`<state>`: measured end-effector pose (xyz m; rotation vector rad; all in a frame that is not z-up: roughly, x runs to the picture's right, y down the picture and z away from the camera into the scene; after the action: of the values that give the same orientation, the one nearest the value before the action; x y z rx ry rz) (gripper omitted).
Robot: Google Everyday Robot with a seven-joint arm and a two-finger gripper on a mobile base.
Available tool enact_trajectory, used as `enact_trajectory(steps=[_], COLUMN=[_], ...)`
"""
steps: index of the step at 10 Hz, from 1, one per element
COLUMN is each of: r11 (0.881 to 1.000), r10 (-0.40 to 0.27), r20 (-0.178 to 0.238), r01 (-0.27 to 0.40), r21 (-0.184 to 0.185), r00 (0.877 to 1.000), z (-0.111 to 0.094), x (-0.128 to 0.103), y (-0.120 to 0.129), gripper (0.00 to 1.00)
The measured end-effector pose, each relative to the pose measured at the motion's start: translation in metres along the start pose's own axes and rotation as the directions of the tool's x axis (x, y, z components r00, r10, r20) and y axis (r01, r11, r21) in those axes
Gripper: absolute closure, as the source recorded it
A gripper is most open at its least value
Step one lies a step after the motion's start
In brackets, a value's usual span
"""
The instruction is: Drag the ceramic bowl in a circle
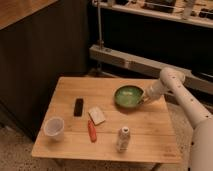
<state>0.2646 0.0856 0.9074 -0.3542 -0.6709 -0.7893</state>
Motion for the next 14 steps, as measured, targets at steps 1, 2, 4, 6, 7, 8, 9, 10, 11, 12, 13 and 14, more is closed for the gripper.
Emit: enact_trajectory(steps=[1,2,4,6,7,8,9,10,11,12,13,14], r11=[1.0,1.0,0.998,0.996,0.996,0.995,0.994,0.993,0.992,0.992,0.992,0.992], r10=[0.014,0.026,0.062,0.079,0.081,0.078,0.077,0.078,0.079,0.075,0.062,0.039], r20=[-0.009,-0.021,-0.057,-0.064,-0.064,-0.057,-0.049,-0.037,-0.029,-0.019,-0.006,0.004], r01=[-0.014,-0.026,-0.063,-0.082,-0.083,-0.082,-0.08,-0.08,-0.081,-0.077,-0.062,-0.038], r21=[-0.003,-0.006,-0.016,-0.032,-0.039,-0.054,-0.071,-0.085,-0.092,-0.101,-0.111,-0.117], r00=[1.0,0.999,0.996,0.995,0.995,0.995,0.996,0.996,0.996,0.997,0.998,0.999], z=[-0.007,-0.015,-0.037,-0.041,-0.043,-0.043,-0.043,-0.041,-0.04,-0.039,-0.038,-0.035], x=[0.001,0.001,-0.001,-0.015,-0.025,-0.038,-0.053,-0.068,-0.079,-0.089,-0.107,-0.123], y=[0.012,0.024,0.055,0.076,0.085,0.096,0.107,0.118,0.126,0.133,0.14,0.139], gripper=[0.99,0.99,0.99,0.99,0.99,0.99,0.99,0.99,0.99,0.99,0.99,0.99])
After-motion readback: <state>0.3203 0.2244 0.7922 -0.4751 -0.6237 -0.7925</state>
